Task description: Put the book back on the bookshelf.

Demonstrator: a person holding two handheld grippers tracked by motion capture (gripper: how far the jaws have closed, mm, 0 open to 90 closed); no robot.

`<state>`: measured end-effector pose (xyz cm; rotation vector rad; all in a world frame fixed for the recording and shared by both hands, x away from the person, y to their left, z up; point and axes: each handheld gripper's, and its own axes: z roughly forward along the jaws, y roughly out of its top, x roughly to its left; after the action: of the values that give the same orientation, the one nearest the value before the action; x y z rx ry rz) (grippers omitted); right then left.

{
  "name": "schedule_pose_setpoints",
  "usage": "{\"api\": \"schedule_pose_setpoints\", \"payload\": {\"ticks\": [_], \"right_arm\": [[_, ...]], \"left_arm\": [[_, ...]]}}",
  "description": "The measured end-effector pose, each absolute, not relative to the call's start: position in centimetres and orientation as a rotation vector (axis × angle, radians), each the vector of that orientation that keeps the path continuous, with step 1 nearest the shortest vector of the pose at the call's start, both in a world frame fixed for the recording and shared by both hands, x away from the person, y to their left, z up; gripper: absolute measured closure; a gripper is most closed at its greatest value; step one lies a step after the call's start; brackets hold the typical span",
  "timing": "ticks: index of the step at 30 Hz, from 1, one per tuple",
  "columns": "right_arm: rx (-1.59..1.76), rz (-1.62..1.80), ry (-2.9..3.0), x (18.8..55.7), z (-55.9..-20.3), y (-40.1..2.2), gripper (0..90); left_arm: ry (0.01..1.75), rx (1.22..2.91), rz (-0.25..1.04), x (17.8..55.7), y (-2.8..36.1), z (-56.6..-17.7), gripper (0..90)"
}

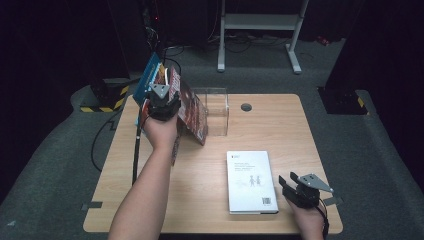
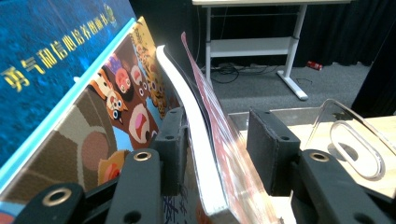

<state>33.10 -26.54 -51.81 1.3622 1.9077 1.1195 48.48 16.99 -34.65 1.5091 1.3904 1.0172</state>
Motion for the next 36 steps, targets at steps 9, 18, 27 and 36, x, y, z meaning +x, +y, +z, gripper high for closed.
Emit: {"api": "schedule_pose_setpoints", "payload": {"ticks": [9,18,27,36], "right_arm": [[1.354,1.119,1.91,33.1,-51.8,-26.5,49.5],[1.355,1.119,1.909,33.1,-51.8,-26.5,49.5],[1.356,1.122,1.904,33.1,-51.7,-26.5,49.5],[1.356,1.122,1.902,33.1,-51.7,-26.5,49.6]], "left_arm": [[1.38,1.495,1.042,48.3,16.9,-33.8,57.7],[1.387,1.488,1.049,48.2,17.0,-33.7,57.9],[1.389,1.47,1.052,48.0,17.2,-33.3,58.8],[1.353,1.475,1.044,47.9,16.5,-32.8,60.5]]}}
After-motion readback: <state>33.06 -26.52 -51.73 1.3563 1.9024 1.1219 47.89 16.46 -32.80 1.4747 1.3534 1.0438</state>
